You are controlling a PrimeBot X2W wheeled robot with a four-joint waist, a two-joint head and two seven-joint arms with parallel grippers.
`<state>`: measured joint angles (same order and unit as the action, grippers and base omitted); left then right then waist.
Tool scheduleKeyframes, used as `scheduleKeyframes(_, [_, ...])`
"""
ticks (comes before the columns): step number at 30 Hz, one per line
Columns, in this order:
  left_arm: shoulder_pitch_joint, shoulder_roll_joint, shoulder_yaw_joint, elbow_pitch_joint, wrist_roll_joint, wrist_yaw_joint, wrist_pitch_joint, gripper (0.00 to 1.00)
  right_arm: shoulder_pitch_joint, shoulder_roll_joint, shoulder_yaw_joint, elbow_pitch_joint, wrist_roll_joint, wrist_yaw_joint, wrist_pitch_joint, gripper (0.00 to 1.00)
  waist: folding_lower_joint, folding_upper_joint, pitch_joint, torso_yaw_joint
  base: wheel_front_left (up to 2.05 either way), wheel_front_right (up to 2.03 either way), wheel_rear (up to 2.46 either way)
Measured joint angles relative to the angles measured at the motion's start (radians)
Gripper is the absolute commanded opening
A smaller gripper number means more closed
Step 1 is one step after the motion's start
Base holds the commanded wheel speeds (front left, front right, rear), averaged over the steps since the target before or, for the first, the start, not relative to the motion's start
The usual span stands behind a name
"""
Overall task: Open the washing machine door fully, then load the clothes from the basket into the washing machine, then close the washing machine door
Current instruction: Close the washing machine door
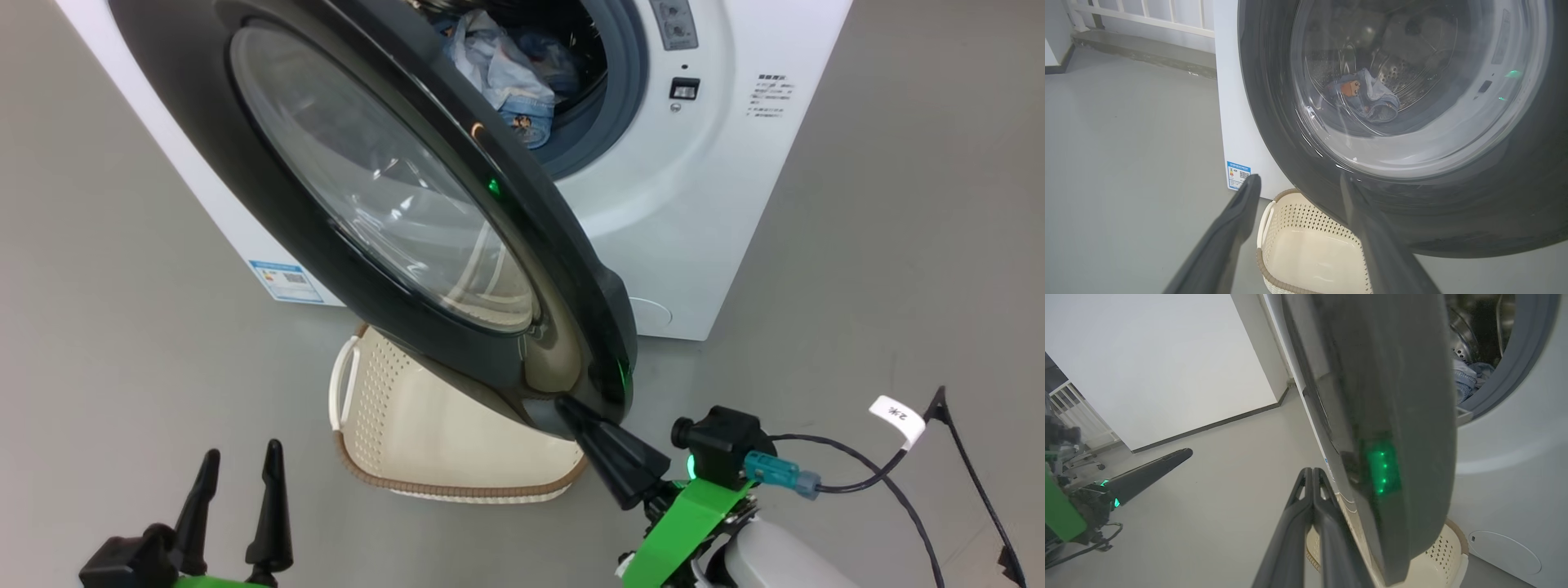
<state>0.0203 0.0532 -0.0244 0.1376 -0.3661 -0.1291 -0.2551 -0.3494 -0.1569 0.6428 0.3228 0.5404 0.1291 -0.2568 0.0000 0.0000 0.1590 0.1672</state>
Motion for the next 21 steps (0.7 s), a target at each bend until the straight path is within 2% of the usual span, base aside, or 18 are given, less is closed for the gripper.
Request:
scheduleKeyframes(7, [-0.001,-0.002,-0.003,0.0,0.0,0.0,0.0,1.0,-0.007,0.005,-0.037,0.019,0.0,0.0,0.0,0.0,0.0,0.0,0.012,0.006,0.0,0.0,0.0])
scheduleKeyframes(21, [-0.048,-0.006,-0.024,-0.001,0.0,0.0,0.0,1.0,-0.066,0.02,-0.221,0.026,-0.01,0.0,0.001,0.0,0.0,0.0,0.055,0.01,0.0,0.0,0.0])
